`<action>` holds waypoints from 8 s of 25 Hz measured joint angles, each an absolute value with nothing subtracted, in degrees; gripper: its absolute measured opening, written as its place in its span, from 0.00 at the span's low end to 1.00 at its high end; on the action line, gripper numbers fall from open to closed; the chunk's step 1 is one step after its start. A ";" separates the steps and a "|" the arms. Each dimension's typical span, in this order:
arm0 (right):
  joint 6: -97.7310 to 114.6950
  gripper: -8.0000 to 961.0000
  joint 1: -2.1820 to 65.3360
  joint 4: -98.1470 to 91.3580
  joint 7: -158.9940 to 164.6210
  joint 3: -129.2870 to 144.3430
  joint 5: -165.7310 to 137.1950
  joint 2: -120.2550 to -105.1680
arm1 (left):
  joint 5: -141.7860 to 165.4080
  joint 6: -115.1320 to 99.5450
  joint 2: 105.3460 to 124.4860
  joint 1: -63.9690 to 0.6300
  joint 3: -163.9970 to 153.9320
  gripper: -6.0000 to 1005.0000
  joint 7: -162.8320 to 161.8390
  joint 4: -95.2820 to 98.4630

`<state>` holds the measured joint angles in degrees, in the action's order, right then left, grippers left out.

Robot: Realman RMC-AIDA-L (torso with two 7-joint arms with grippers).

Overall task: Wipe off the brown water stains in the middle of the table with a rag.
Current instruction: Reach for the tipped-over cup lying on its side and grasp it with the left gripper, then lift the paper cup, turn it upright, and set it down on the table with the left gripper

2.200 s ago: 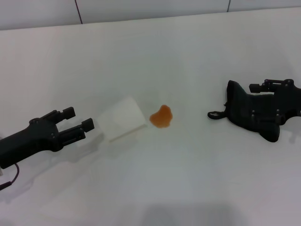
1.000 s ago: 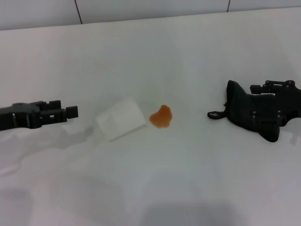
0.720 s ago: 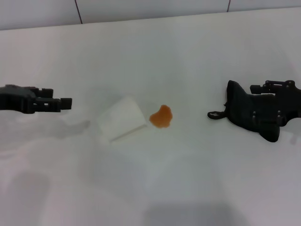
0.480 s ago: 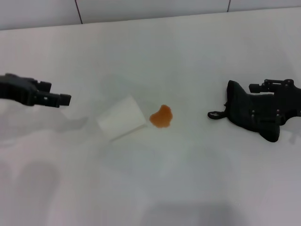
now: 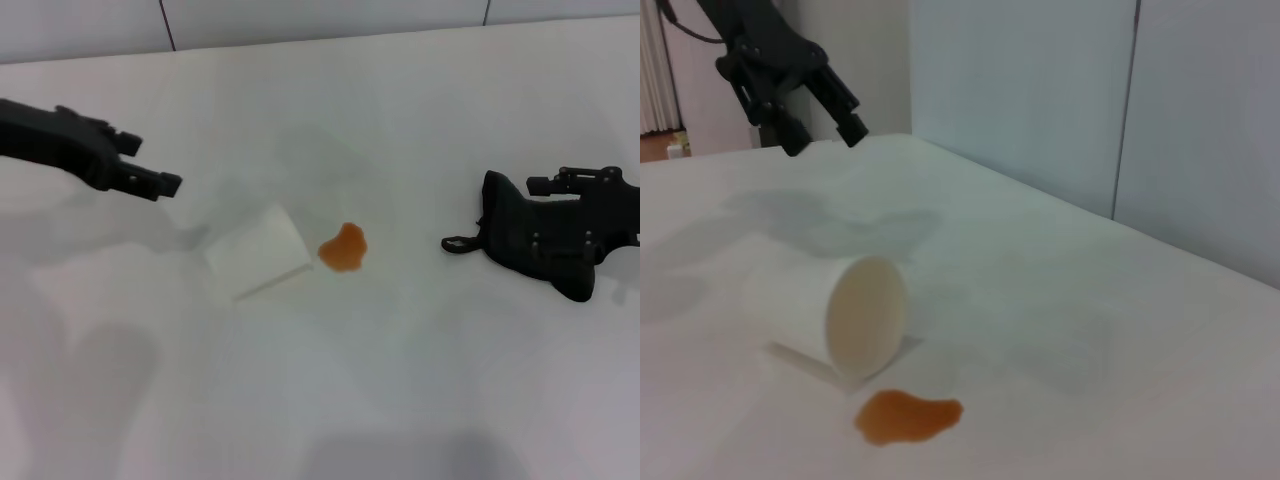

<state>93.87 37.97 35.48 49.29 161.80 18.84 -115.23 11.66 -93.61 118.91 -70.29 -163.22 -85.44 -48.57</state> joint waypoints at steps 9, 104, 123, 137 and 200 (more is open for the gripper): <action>93.61 0.74 37.83 35.49 49.37 161.80 19.09 -115.22 | 17.51 -88.99 119.01 -73.50 -163.21 0.86 -84.87 -39.80; 93.97 0.74 36.64 35.50 49.21 161.72 18.81 -115.26 | 24.87 -73.59 119.42 -71.60 -163.04 0.83 -89.58 -20.47; 94.04 0.74 36.72 35.37 49.26 161.72 18.88 -115.22 | 25.20 -73.28 119.28 -71.71 -163.04 0.68 -90.35 -20.50; 94.04 0.74 36.59 35.65 49.23 161.72 18.90 -115.18 | 14.47 -80.81 119.16 -71.30 -163.03 0.59 -90.56 -29.24; 96.06 0.74 36.34 35.52 49.13 161.72 20.71 -115.13 | -22.46 -82.11 118.79 -41.22 -163.05 0.63 -59.83 -20.66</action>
